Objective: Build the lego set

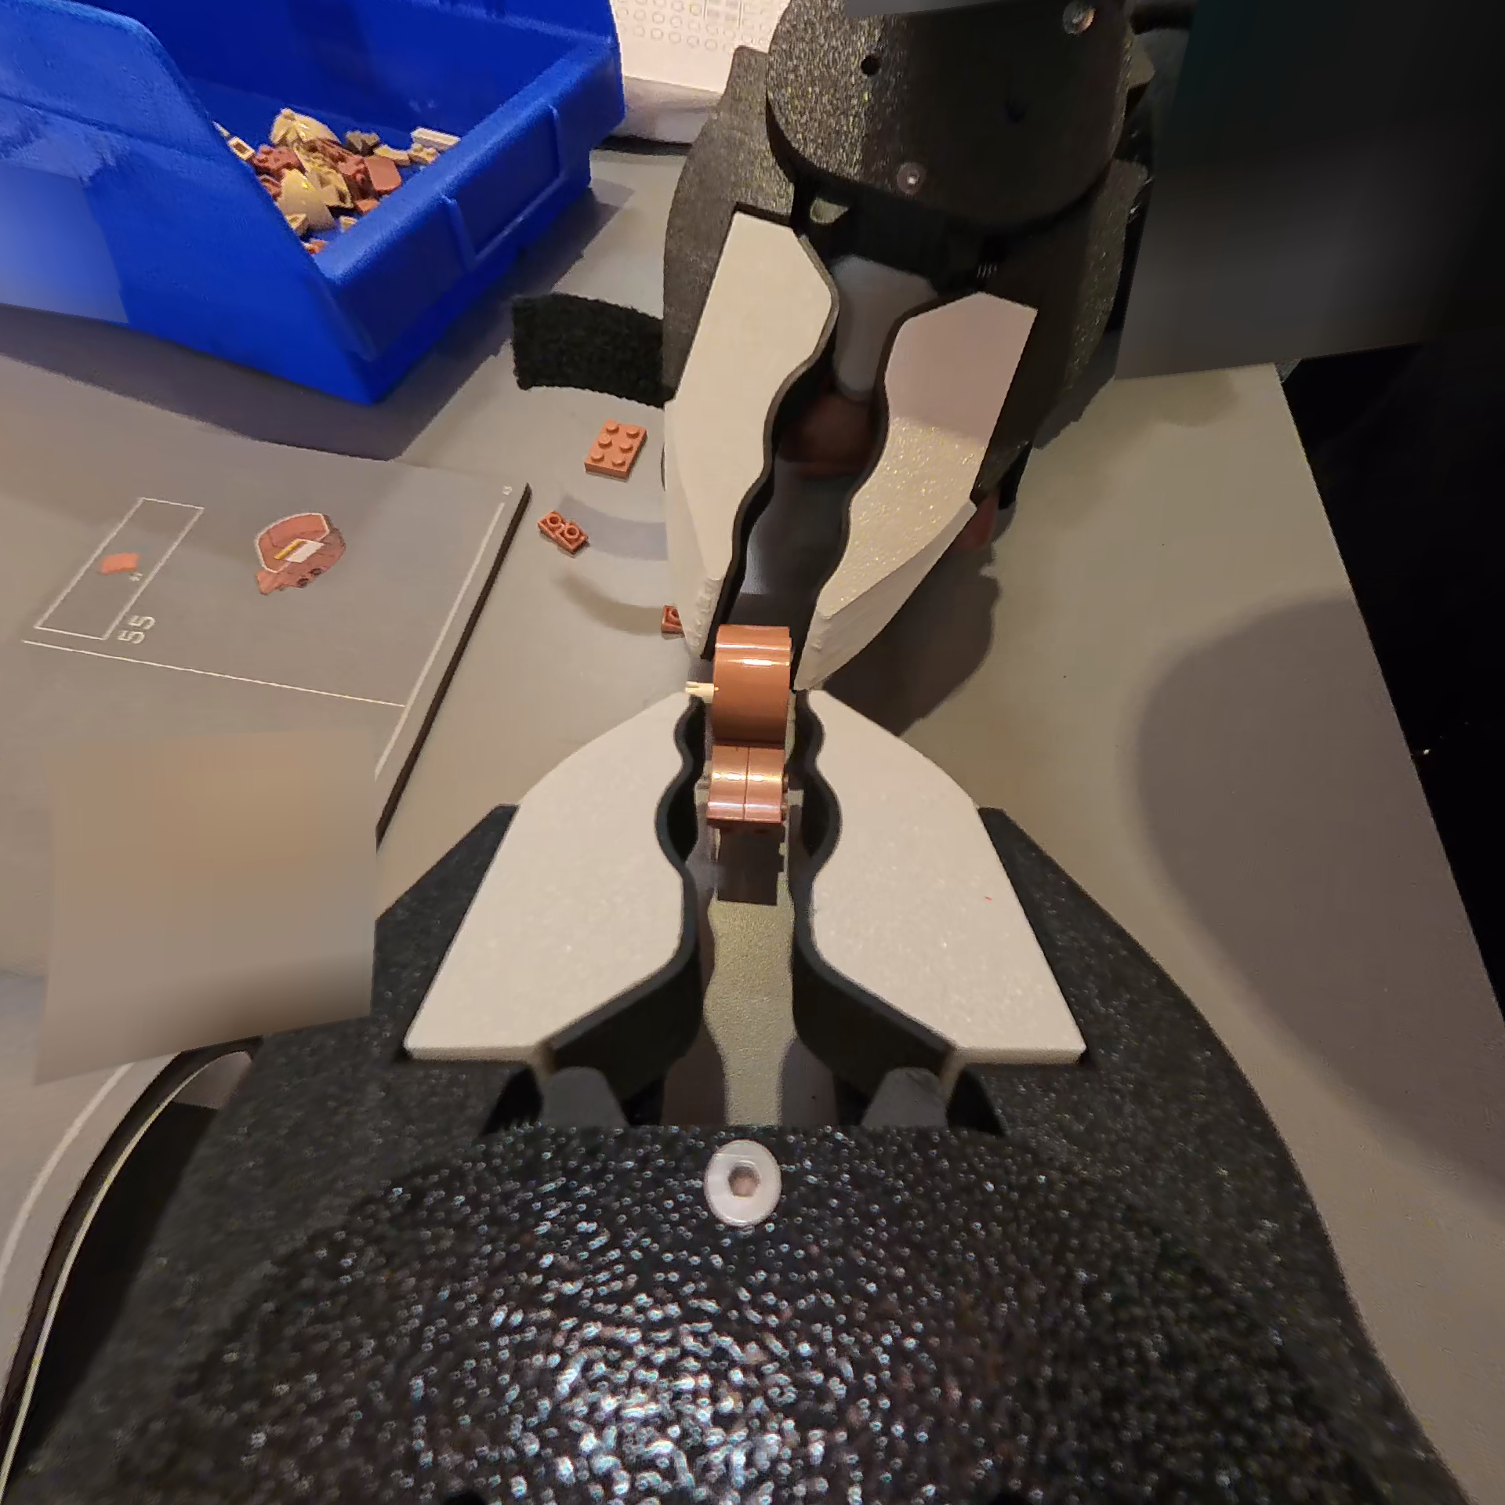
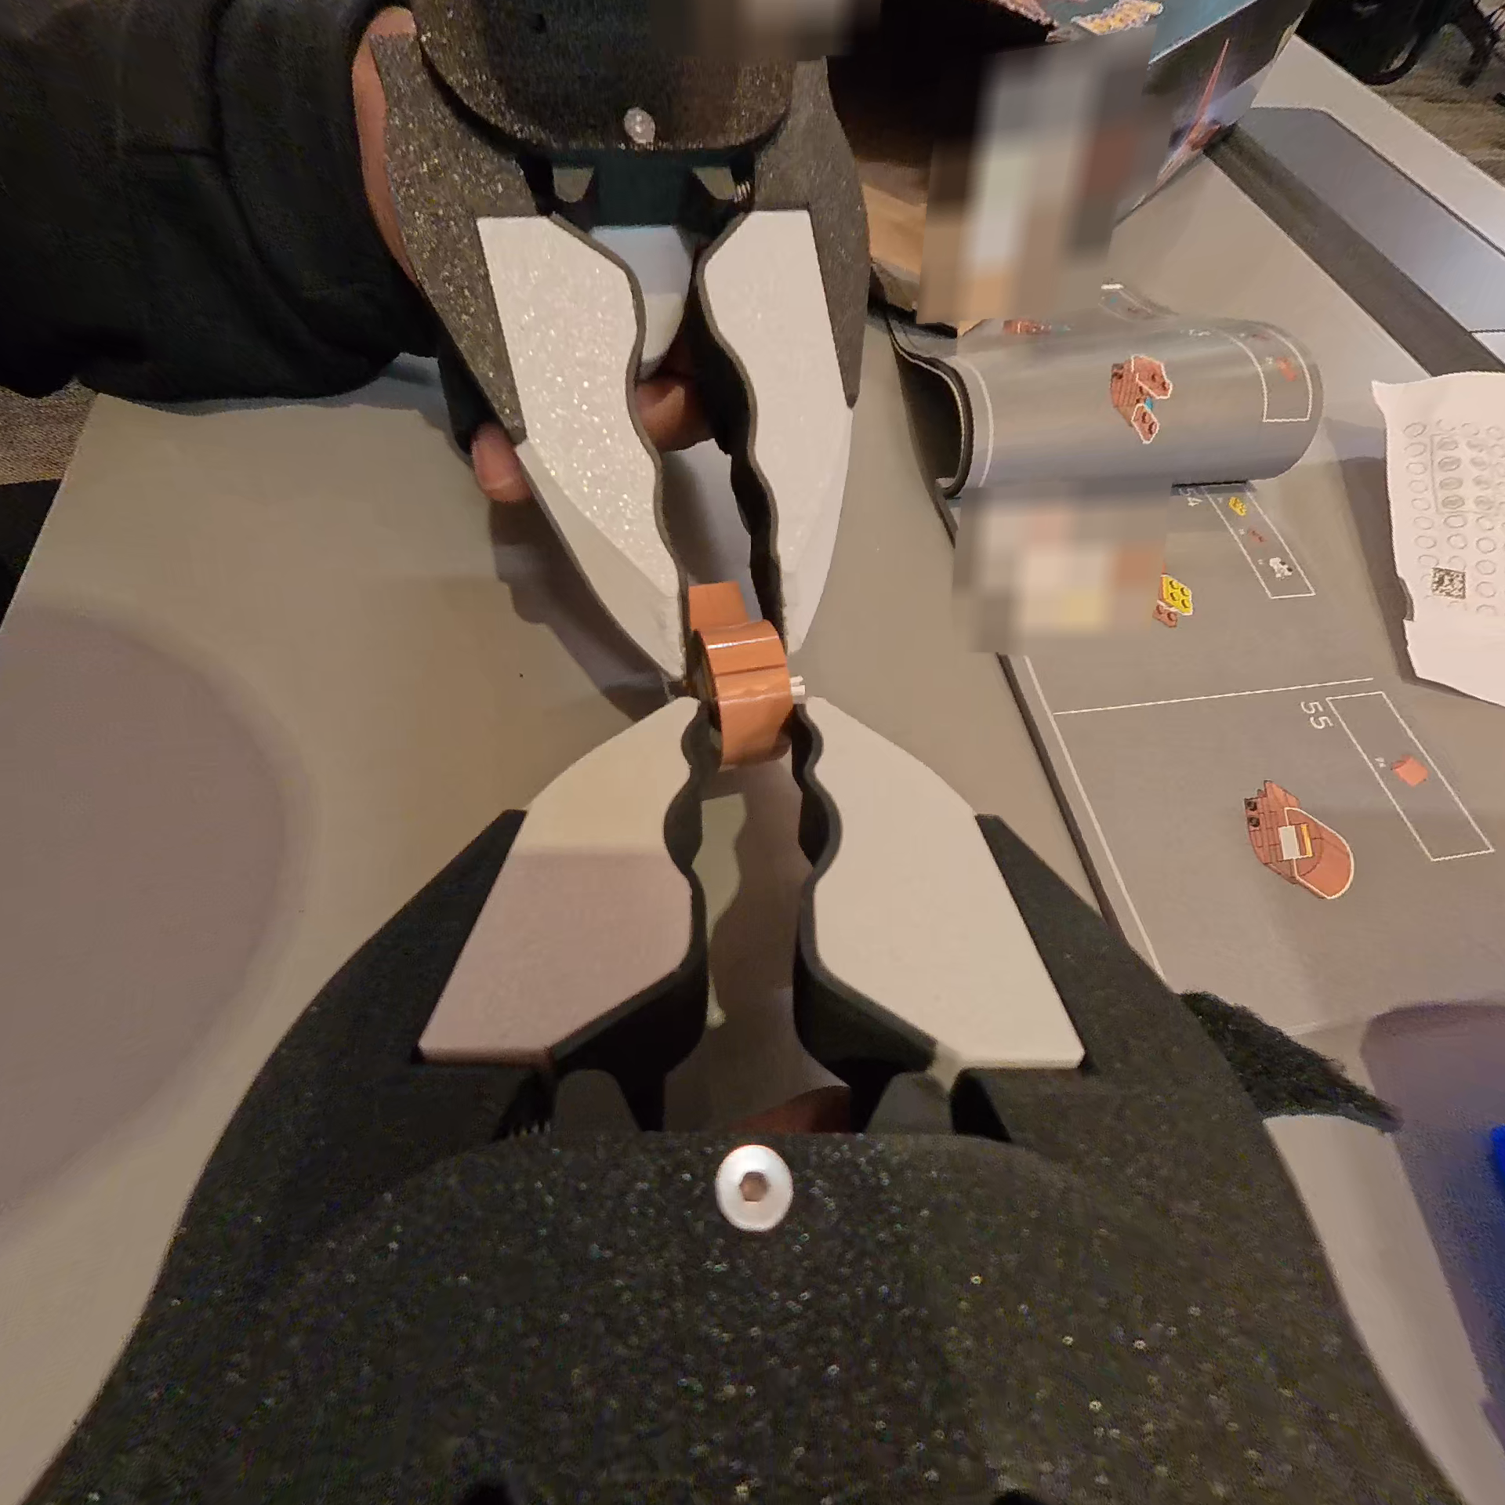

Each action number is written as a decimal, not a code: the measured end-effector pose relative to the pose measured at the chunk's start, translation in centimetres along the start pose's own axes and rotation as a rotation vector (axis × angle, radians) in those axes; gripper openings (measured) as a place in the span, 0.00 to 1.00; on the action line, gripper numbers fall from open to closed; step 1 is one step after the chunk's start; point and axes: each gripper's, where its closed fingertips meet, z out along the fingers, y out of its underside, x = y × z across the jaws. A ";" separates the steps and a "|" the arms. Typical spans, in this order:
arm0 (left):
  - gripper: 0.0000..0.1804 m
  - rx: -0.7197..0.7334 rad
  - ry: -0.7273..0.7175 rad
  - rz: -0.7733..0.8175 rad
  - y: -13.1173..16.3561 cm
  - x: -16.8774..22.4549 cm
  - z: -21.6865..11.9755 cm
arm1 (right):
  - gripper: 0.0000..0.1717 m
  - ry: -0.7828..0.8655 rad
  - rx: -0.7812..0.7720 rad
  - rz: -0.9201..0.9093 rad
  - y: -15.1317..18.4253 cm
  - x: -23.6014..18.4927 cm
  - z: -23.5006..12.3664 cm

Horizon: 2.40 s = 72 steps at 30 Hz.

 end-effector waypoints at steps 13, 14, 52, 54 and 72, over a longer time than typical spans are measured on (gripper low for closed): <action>0.20 0.109 0.021 -0.092 -1.4 -0.5 -0.9 | 0.11 -0.084 0.147 0.194 -1.5 1.3 -2.2; 0.20 0.111 0.023 -0.094 -1.4 -0.5 -0.8 | 0.11 -0.090 0.154 0.201 -1.6 1.3 -2.3; 0.10 0.384 0.182 -0.310 -4.9 0.0 -2.3 | 0.42 0.477 0.327 -0.786 -4.7 1.4 -4.3; 0.10 0.390 0.214 -0.331 -5.1 0.4 -2.2 | 0.47 0.493 0.357 -0.821 -5.2 1.0 -4.3; 0.10 0.392 0.330 -0.421 -5.1 1.8 -1.3 | 0.32 0.491 0.337 -0.823 -5.0 0.3 -3.2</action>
